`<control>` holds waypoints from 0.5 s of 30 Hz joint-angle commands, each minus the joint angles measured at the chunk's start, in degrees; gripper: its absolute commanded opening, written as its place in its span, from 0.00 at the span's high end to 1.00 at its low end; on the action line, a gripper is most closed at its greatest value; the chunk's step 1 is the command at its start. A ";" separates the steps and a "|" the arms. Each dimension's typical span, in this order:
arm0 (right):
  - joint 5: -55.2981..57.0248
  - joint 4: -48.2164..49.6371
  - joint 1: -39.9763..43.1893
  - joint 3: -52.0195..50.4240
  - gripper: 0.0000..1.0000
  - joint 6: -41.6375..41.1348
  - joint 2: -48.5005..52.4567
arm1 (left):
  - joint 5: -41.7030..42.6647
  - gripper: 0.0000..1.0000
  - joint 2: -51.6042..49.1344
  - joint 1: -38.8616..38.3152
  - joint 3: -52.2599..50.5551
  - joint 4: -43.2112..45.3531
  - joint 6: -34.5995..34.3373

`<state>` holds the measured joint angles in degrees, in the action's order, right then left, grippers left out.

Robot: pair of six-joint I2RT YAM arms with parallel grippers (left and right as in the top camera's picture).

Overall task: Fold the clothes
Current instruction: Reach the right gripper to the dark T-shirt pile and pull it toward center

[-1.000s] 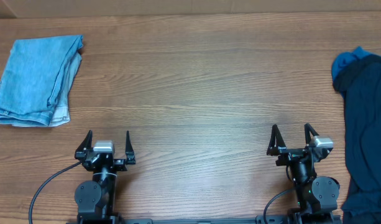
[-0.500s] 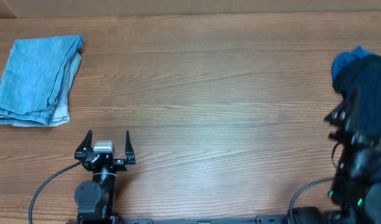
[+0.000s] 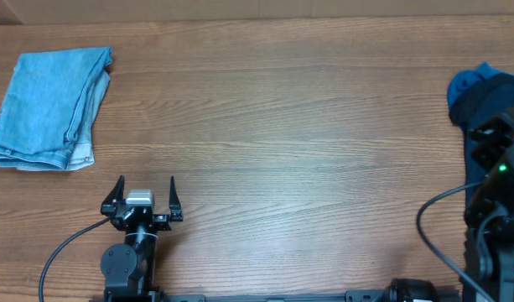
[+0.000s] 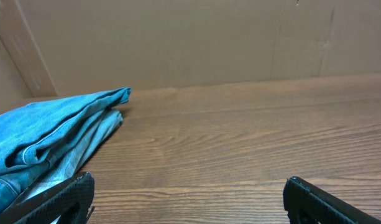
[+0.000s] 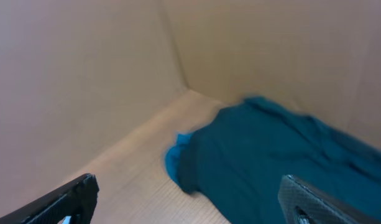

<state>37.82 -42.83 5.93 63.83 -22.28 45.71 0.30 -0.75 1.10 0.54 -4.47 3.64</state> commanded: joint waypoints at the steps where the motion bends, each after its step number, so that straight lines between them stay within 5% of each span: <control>1: -3.98 -4.87 9.90 5.81 0.05 -8.00 2.16 | -0.37 0.00 0.44 -0.39 -0.26 0.09 1.53; 8: -33.88 -18.10 43.95 11.30 0.00 -7.34 25.09 | -0.37 0.00 0.44 -0.39 -0.26 0.07 1.53; 15: -32.74 -20.94 53.55 10.88 0.04 -8.61 36.44 | -0.37 0.00 0.44 -0.39 -0.26 0.07 1.53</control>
<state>5.85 -63.51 57.63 74.26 -30.06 81.41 0.32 -0.75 1.10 0.51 -4.45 3.64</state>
